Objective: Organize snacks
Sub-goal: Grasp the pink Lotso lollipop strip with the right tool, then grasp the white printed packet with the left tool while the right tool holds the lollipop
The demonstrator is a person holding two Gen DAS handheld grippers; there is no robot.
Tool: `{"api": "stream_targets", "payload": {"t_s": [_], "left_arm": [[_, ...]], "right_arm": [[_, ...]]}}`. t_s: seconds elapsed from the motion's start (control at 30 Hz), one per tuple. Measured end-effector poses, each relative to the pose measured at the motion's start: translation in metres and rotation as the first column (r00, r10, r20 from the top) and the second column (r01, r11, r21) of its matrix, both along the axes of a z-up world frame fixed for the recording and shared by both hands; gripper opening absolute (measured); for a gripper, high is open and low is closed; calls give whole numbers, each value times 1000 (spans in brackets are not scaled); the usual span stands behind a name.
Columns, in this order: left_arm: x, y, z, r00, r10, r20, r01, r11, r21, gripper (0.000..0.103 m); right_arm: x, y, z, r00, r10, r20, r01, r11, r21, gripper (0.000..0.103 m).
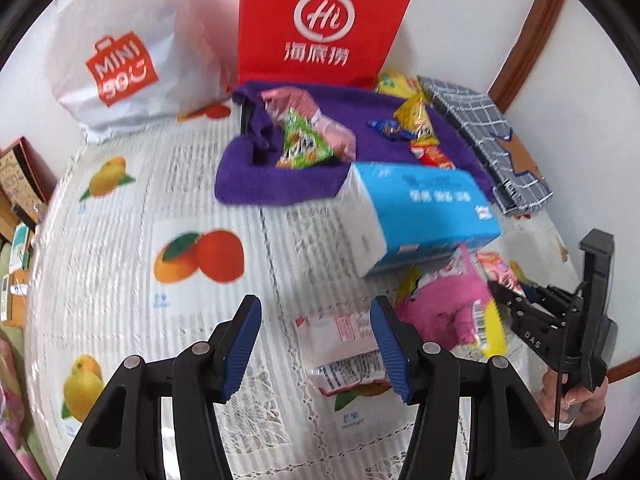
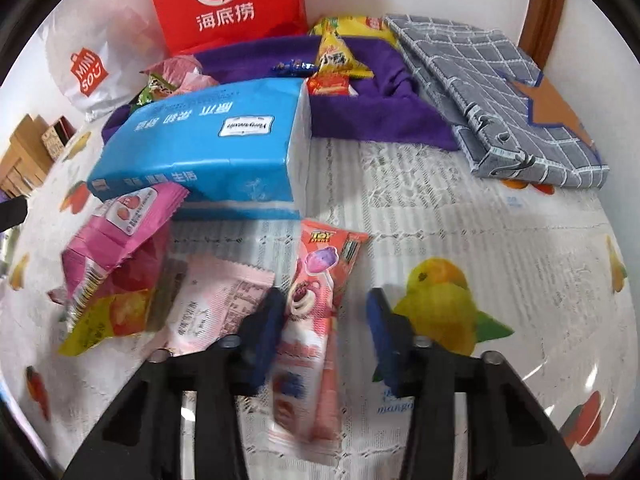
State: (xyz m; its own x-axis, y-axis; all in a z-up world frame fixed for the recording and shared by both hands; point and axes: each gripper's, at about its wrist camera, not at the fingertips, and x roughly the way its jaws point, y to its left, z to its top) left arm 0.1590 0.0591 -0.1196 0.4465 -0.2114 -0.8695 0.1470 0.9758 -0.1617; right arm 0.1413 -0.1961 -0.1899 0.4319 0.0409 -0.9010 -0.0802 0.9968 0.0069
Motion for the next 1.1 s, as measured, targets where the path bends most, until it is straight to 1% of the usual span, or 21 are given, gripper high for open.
{"api": "stream_targets", "payload": {"t_s": [0.07, 0.13, 0.23, 0.33, 0.37, 0.4, 0.47, 0.57, 0.63, 0.67, 0.7, 0.73, 0.77, 0.83, 0.97, 1.03, 1.1], "left_arm": [[-2, -3, -11, 1000, -10, -24, 9, 1000, -23, 54], [-5, -6, -20, 999, -15, -44, 13, 999, -50, 54], [-9, -13, -35, 997, -18, -72, 14, 998, -61, 54], [-12, -20, -45, 996, -18, -93, 11, 997, -72, 54], [-13, -23, -49, 996, -12, -93, 5, 998, -68, 59], [-15, -25, -50, 997, -6, -71, 1, 998, -60, 63], [-17, -29, -52, 999, 2, -49, -3, 1000, -26, 65], [-21, -37, -54, 1000, 24, -3, -24, 999, 33, 65], [-22, -40, -54, 999, 30, 30, -32, 997, 69, 62], [-23, -40, -54, 999, 28, 47, -32, 995, 90, 57], [-23, -40, -53, 997, 23, 68, -30, 994, 104, 51], [-23, -39, -52, 996, 23, 84, -32, 993, 110, 50], [-23, -38, -51, 995, 27, 95, -38, 992, 117, 47], [-21, -35, -52, 992, 41, 119, -58, 988, 145, 47], [-25, -40, -56, 982, 42, 183, -78, 977, 196, 47], [-26, -40, -56, 982, 43, 183, -81, 976, 203, 47], [-24, -41, -56, 983, 49, 177, -84, 976, 198, 49]], "right_arm": [[-4, -1, 0, 999, 20, 36, -19, 1000, -19, 23], [-5, -6, -2, 998, 10, 62, -7, 999, -44, 22], [-7, -17, -3, 997, 5, 76, -6, 1000, 5, 22], [-7, -19, -4, 995, 12, 101, -12, 1000, -4, 23], [-8, -18, -4, 994, 21, 109, -20, 1000, -14, 24], [-9, -16, -4, 993, 32, 117, -29, 999, -26, 24], [-10, -16, -4, 991, 39, 125, -35, 999, -32, 24], [-9, -21, -5, 992, 37, 121, -37, 999, 0, 24], [-8, -22, -5, 992, 39, 120, -40, 999, 12, 24], [-8, -22, -5, 992, 42, 120, -44, 999, 9, 24], [-7, -21, -5, 991, 49, 121, -50, 999, 3, 24], [-4, -19, -5, 991, 60, 123, -59, 998, -8, 24], [-2, -17, -5, 990, 65, 124, -63, 998, -14, 24], [2, -14, -6, 990, 72, 124, -70, 997, -17, 24], [5, -15, -7, 990, 73, 123, -72, 997, -6, 26], [5, -16, -7, 990, 70, 121, -71, 997, 5, 26], [5, -15, -7, 990, 71, 123, -71, 997, -2, 26]]}}
